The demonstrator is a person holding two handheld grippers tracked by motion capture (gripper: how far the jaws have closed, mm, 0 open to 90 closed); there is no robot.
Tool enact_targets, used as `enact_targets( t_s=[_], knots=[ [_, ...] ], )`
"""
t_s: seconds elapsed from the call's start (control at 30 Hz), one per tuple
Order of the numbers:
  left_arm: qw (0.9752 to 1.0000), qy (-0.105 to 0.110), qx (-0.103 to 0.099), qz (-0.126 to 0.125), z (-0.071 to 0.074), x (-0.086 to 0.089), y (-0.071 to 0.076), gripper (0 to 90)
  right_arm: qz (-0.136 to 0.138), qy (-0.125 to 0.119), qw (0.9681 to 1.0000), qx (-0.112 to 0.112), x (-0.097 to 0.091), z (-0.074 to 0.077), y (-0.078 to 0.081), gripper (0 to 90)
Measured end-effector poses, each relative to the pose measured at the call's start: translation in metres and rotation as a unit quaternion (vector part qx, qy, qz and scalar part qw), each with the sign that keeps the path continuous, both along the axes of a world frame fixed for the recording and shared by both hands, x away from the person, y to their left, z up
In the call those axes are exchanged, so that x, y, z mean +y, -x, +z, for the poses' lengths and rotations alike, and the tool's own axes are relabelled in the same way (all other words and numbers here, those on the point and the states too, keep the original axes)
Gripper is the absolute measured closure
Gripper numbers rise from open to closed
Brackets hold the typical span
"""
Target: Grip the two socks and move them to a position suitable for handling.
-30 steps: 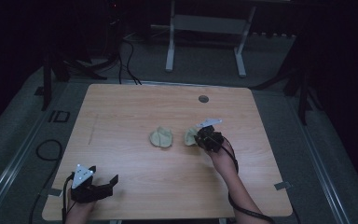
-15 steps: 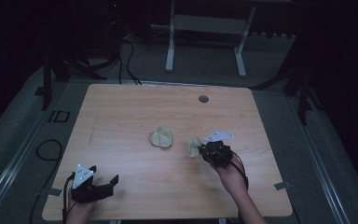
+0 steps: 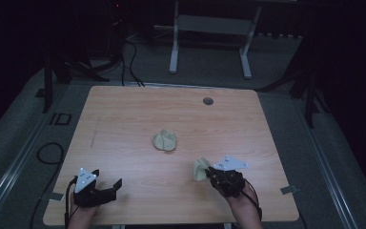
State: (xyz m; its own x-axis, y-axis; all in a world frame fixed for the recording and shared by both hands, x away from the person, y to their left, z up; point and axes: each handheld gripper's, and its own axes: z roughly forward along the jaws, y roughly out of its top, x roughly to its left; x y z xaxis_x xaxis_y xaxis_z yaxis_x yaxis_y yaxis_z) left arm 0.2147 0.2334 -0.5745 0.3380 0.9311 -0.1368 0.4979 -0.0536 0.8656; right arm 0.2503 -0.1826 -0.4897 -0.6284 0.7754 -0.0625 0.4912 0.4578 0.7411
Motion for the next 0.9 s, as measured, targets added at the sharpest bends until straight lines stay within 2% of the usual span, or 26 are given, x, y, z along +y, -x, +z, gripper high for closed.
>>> enact_targets(
  t_s=[0.13,0.23,0.33,0.5,0.53,0.7,0.83,0.9],
  knots=[
    [1.0,-0.002,0.0,-0.003,0.0,-0.001,-0.001,3.6,0.0,0.006,0.9999,0.015,0.0,-0.016,0.007,82.1],
    [1.0,-0.004,0.001,-0.005,0.0,-0.002,-0.001,3.5,-0.002,0.014,0.9995,0.028,0.001,-0.028,0.006,82.0],
    [1.0,-0.005,0.001,-0.007,0.0,-0.003,-0.001,3.5,-0.005,0.009,0.9991,0.041,0.002,-0.038,0.004,81.8],
    [0.9999,-0.006,0.003,-0.008,0.0,-0.003,-0.001,3.6,0.004,0.014,0.9983,0.056,0.011,-0.048,0.002,81.2],
    [0.9999,-0.005,0.002,-0.009,0.0,-0.003,-0.001,3.6,0.01,0.016,0.9977,0.065,0.018,-0.056,0.001,80.5],
    [0.9999,-0.006,0.002,-0.01,0.0,-0.003,-0.002,3.5,0.015,0.018,0.997,0.075,0.025,-0.065,0.001,77.7],
    [0.9999,-0.006,0.002,-0.013,-0.001,-0.004,-0.002,3.6,0.015,0.01,0.9971,0.074,0.031,-0.066,0.006,68.8],
    [0.9999,-0.006,0.003,-0.012,-0.001,-0.003,-0.002,3.6,0.016,0.009,0.9972,0.072,0.031,-0.066,0.007,68.1]
  ],
)
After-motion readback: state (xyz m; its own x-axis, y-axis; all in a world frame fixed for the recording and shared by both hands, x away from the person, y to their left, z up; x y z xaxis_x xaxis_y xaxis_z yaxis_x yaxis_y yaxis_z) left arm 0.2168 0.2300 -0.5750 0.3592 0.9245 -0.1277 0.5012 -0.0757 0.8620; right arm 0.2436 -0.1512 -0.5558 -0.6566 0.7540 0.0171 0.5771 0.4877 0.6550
